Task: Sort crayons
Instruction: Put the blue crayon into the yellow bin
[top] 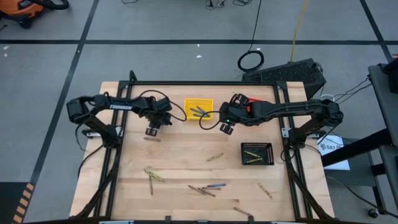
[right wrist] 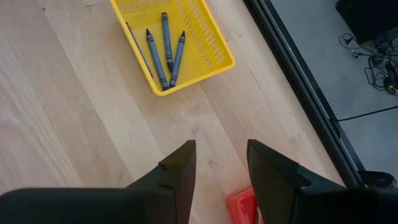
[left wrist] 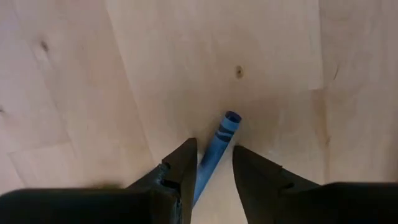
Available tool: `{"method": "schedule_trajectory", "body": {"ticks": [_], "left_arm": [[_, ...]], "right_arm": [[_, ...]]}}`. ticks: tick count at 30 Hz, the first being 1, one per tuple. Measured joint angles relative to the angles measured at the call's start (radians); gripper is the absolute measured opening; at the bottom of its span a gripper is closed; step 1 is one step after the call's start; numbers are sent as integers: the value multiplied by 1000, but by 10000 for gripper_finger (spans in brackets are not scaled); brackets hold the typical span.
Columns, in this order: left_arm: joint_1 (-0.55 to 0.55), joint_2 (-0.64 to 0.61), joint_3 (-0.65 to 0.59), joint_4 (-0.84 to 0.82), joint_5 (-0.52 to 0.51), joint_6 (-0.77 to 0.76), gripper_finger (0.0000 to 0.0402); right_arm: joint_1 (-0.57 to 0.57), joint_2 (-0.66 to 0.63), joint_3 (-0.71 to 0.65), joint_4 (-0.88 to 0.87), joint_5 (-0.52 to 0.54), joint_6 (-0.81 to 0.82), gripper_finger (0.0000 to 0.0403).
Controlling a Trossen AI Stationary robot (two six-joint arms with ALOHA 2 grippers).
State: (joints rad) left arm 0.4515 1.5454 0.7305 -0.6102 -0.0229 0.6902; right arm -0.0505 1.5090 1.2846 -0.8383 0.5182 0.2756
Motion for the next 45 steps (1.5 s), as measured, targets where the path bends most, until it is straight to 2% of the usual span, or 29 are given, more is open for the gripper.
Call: {"method": "schedule_trajectory", "body": {"ticks": [8,19,32,37,45], "left_arm": [[0,15,-1,-9,33,-8,106],[-8,17,-1,-46,56,-56,8],[-41,2,21,-92,55,-136,3],[-48,-38,21,-96,124,-155,2],[-56,-121,22,-73,118,-162,2]], "right_arm": [[0,0,0,0,0,0,128],[-1,0,0,-1,1,-8,128],[-2,0,0,-9,2,-8,128],[-2,0,0,-24,3,-8,128],[-2,0,0,-28,4,-5,128]]}}
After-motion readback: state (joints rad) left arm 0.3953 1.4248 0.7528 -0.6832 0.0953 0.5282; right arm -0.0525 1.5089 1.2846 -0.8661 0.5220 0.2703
